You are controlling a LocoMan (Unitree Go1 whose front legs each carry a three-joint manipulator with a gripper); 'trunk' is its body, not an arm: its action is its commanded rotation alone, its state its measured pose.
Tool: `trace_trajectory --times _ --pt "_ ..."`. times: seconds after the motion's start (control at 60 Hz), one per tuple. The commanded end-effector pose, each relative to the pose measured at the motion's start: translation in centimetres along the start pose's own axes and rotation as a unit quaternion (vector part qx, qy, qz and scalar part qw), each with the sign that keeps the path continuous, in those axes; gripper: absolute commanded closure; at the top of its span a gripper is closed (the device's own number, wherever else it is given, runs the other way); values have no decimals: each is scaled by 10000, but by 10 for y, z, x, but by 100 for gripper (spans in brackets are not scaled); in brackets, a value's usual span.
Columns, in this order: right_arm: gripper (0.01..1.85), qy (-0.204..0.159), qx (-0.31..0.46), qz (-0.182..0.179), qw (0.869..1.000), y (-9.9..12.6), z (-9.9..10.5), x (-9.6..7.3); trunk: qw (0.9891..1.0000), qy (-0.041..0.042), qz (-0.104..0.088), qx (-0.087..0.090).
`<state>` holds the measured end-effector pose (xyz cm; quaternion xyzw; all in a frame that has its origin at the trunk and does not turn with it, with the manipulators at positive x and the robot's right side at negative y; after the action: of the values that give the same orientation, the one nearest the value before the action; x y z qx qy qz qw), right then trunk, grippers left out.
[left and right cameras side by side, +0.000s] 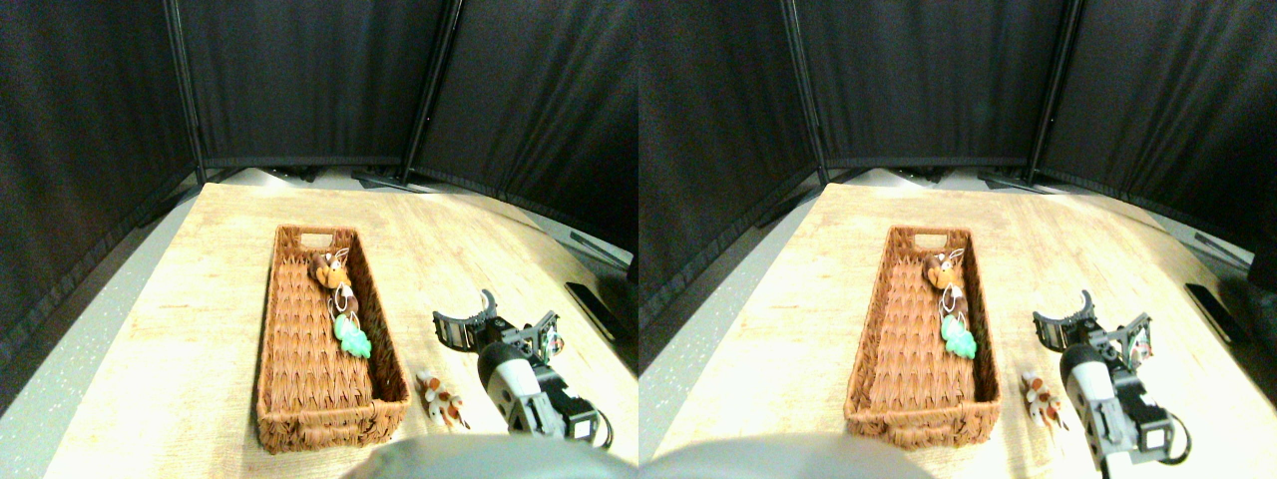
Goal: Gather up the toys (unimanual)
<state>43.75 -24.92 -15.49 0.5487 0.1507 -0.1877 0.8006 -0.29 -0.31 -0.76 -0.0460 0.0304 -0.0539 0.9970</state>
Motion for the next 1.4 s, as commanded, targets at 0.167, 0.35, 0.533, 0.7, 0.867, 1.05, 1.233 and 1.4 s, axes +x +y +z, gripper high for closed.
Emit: trace_trajectory --times 0.167,0.35,0.533,0.7,0.867,1.05,1.233,1.4 --pt "96 66 297 -246 9992 -16 -4 -23 9998 96 -128 -127" --pt "92 247 604 -547 9964 -35 -11 -34 9997 131 -117 -184" --pt "89 345 695 -781 9939 -51 -16 -39 9996 152 -101 -222" --pt "96 499 798 -922 9913 -60 -19 -38 9995 146 -68 -282" --pt "95 719 850 -977 9890 -65 -23 -34 9992 147 -5 -364" --pt "88 892 710 -1200 9862 -73 -33 -21 9987 146 109 -476" --pt "99 946 792 -1344 9832 -81 -43 -6 9984 156 163 -524" --pt "99 880 834 -1524 9809 -84 -49 1 9983 155 194 -535"
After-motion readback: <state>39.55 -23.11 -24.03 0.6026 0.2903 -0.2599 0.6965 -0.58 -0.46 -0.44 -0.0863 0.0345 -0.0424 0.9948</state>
